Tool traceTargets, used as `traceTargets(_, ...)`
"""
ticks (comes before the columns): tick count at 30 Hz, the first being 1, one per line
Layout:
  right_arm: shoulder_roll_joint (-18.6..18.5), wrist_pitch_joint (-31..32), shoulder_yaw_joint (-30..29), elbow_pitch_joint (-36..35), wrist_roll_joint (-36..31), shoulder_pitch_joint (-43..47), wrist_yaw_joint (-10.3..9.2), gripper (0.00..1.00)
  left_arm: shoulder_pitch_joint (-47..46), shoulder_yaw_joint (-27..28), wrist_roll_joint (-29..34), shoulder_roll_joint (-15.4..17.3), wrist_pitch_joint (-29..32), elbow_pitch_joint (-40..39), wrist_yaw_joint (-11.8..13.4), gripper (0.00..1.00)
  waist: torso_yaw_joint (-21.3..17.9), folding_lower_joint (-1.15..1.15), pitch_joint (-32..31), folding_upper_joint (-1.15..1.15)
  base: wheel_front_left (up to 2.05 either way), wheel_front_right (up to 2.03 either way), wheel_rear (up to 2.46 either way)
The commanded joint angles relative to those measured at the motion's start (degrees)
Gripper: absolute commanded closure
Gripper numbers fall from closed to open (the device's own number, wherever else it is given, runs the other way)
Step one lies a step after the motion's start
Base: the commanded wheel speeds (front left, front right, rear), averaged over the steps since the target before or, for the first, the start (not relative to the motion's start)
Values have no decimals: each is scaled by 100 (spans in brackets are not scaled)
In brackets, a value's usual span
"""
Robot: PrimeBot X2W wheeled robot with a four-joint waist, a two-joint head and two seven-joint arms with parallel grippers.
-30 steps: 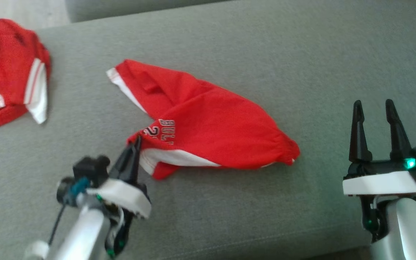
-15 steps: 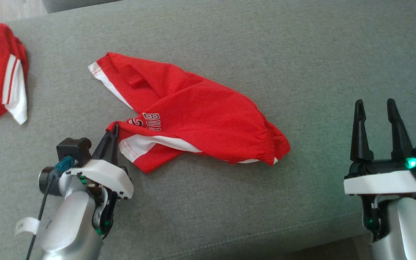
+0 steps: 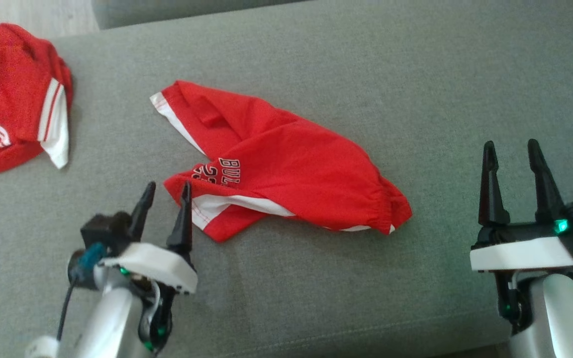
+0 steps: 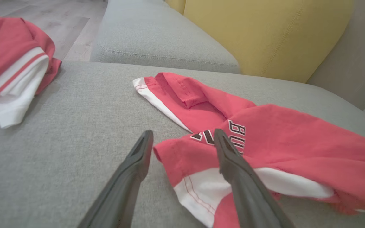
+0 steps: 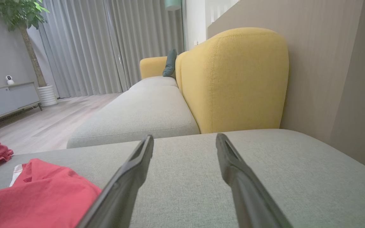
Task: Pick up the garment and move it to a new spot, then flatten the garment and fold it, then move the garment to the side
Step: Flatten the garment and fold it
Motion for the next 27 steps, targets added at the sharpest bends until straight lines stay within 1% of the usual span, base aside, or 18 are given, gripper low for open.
traceTargets(1, -32, -53, 129, -168, -6, -31, 42, 0, -17, 237, 65, 20, -69, -293, -8, 0, 52, 0, -100, 0, 0, 0, 0)
traceTargets(7, -32, -53, 173, -143, -39, 88, 42, 0, 529, 371, 97, -153, -69, -821, 5, 0, 252, 0, -478, 0, 0, 0, 0)
traceTargets(15, -32, -53, 287, -48, -85, 362, 42, 0, 1094, 314, 36, -244, -70, -1149, 158, 0, 516, 0, -955, 0, 0, 0, 0)
traceTargets(27, -32, -53, 412, 80, -118, 493, 42, 0, 1356, 112, -84, -255, -70, -1365, 367, 0, 633, 0, -1124, 0, 0, 0, 0)
